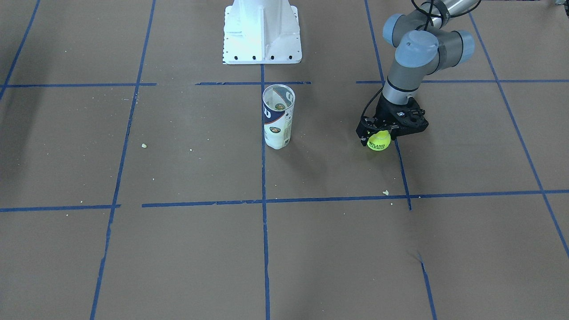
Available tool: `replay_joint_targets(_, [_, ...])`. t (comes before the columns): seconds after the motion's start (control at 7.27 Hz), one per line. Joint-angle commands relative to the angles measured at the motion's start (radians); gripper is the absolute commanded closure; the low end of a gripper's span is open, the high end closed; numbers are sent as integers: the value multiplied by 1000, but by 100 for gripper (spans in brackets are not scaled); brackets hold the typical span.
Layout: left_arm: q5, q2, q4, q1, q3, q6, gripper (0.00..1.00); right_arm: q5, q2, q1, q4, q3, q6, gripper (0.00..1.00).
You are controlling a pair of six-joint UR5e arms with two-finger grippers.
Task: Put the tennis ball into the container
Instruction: 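Reach the left gripper down over the loose tennis ball, then close the left gripper on the tennis ball and lift it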
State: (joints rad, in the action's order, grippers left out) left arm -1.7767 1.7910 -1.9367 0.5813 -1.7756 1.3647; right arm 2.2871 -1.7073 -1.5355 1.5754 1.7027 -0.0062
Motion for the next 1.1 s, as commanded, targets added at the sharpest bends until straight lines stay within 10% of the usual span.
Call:
replay_joint_targets(0.0, [2, 1, -1, -9, 7, -1, 20, 0, 0, 0, 0, 0, 0, 0])
replay_joint_targets(0.28, [-4, -4, 1, -8, -10, -10, 90, 0, 0, 0, 0, 0, 0, 0])
replay_joint_targets(0.96, [-79, 145, 504, 110, -329, -44, 97, 0, 0, 0, 0, 0, 0, 0])
